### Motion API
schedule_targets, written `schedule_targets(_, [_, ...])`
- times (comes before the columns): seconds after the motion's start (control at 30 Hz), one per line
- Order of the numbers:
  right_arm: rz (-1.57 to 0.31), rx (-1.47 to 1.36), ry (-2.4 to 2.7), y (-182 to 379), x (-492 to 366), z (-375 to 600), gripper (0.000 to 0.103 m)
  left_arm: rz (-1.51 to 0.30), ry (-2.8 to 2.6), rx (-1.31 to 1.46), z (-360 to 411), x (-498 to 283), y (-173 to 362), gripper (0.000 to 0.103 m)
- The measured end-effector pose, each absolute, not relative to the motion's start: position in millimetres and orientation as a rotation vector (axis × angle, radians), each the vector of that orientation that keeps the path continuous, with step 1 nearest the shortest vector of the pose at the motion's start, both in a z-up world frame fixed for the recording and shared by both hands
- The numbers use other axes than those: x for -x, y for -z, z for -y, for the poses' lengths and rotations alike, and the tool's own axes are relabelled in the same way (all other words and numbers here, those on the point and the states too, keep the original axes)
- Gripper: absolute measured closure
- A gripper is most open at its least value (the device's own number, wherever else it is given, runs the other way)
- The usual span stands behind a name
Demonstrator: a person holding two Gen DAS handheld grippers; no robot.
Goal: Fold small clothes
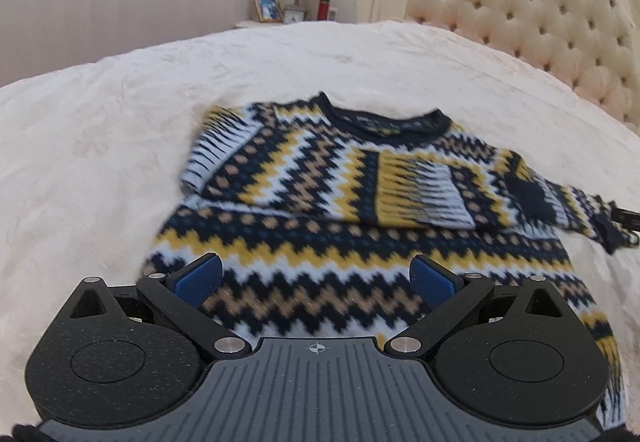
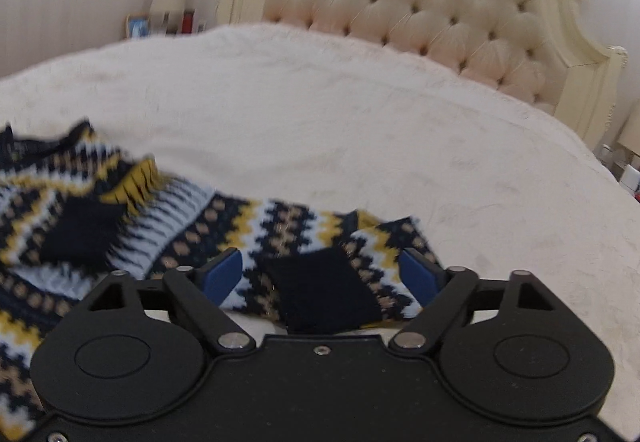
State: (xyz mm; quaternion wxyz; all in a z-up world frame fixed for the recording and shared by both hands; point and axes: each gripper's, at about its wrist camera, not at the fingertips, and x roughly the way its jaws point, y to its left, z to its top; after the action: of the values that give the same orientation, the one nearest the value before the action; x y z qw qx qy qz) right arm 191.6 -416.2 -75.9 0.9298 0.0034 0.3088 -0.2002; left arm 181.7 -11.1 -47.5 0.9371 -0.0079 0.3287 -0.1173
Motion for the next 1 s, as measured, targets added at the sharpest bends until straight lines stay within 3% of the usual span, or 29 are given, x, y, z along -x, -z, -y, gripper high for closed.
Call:
schedule_targets(0.13, [-0.679,0.013,0.382,102.0,-205.5,415.3,0.030,-0.683,0.241,-0.013,17.9,-175.9,53.7,0.002])
schedule_targets(0.27, [-0.702,-0.036,0.365,114.9,-211.0,426.7,0.046,-0.709,0.244,-0.015,17.8,-173.3,57.9,0.002])
schedule_targets(0.33, [-0.704,-0.083,0.342,111.8,-208.5,436.2,0.061,-0.719,0.244,-0.013,16.4,-172.6,59.3,0.002])
schedule_targets(0.4, [-0.714,-0.111,0.322,106.7,-205.9,442.2,0.091,-0.724,0.244,-0.010,15.3,-171.9,60.0,0.002])
schedule_targets(0.63, [-0.711,-0.201,0.275,57.3,-192.7,457.5,0.091,-0.734,0.253,0.019,8.8,-164.5,60.6,0.002])
schedule_targets(1.0, [-0.541,-0.462,-0.040,-90.0,-200.0,402.7,0.091,-0.720,0.249,0.077,-19.0,-149.8,52.3,0.002])
